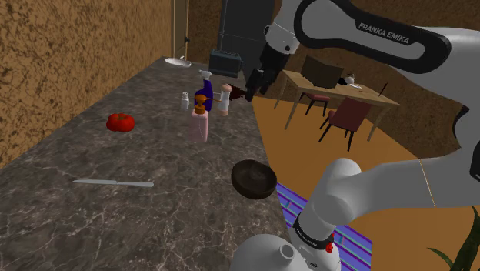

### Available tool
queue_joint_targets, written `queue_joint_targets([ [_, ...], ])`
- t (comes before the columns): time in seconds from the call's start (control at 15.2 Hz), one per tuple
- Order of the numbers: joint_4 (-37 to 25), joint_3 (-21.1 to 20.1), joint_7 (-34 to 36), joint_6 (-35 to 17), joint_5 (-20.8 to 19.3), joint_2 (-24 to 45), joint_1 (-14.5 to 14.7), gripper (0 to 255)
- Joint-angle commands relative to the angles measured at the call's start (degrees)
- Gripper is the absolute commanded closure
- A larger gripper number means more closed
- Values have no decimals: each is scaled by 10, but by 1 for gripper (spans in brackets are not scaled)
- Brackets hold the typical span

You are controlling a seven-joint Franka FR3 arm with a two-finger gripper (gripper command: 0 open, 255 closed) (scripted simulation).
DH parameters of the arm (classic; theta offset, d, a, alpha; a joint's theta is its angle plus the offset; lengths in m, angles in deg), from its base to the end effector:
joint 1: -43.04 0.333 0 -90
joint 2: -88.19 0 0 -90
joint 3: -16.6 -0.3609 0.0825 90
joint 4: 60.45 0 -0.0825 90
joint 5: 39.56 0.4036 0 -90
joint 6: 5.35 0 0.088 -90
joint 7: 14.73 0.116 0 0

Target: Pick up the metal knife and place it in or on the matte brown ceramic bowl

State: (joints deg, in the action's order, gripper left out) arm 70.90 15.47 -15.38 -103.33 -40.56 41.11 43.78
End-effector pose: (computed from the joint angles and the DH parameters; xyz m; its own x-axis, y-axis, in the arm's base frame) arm 0.2981 0.0109 0.6697 0.9707 0.0428 0.2365 0.0356 -0.9988 0.0345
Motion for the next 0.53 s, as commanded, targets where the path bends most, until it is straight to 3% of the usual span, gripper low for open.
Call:
queue_joint_targets([
  [0.0,0,0,0,0,0,0,0,0],
  [0.46,-8,-30,-13,-90,13,111,32,0],
])
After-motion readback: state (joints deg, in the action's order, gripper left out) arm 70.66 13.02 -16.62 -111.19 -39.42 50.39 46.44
